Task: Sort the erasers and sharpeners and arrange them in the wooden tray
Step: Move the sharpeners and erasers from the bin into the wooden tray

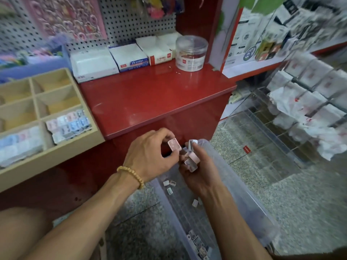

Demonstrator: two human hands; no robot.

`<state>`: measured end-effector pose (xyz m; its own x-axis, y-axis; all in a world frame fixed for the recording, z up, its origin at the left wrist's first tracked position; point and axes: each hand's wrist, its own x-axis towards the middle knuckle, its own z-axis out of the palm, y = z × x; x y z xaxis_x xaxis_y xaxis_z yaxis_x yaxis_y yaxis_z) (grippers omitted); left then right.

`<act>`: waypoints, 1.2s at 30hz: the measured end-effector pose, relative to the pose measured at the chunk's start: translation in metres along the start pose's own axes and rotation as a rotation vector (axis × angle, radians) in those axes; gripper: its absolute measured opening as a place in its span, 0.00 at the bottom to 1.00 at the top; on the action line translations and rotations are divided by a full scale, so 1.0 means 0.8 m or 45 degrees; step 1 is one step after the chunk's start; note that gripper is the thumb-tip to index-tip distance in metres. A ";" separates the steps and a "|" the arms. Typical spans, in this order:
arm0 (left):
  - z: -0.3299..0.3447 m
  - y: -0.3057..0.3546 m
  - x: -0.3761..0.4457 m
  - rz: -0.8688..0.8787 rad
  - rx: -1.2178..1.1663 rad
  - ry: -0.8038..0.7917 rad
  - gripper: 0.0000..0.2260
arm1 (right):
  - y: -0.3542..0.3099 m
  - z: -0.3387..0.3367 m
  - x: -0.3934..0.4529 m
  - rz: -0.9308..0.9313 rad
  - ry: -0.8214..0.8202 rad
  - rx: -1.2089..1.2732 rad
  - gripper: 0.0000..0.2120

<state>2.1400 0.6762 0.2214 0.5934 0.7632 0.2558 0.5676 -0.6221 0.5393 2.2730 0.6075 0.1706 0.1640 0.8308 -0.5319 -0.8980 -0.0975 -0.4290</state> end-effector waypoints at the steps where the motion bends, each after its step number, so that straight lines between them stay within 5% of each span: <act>1: -0.010 0.000 -0.004 0.003 0.012 0.021 0.11 | 0.002 0.011 -0.003 -0.020 -0.009 -0.022 0.07; 9: -0.099 -0.019 -0.041 -0.027 0.062 0.208 0.12 | 0.036 0.110 -0.024 -0.040 -0.143 -0.271 0.04; 17: -0.194 -0.097 -0.075 -0.343 0.238 0.379 0.15 | 0.073 0.187 -0.021 -0.060 -0.269 -0.510 0.03; 22: -0.229 -0.151 -0.074 -0.502 0.350 0.201 0.16 | 0.083 0.210 -0.009 -0.080 -0.296 -0.568 0.12; 31: -0.221 -0.178 -0.044 -0.479 0.464 -0.063 0.17 | 0.090 0.217 0.000 -0.104 -0.239 -0.634 0.05; 36: -0.214 -0.182 -0.042 -0.519 0.470 -0.041 0.16 | 0.093 0.217 0.002 -0.112 -0.229 -0.653 0.04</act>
<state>1.9394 0.7712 0.2716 0.2975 0.9530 0.0575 0.9141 -0.3017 0.2710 2.1355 0.6968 0.2649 0.1165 0.9241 -0.3639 -0.5624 -0.2406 -0.7911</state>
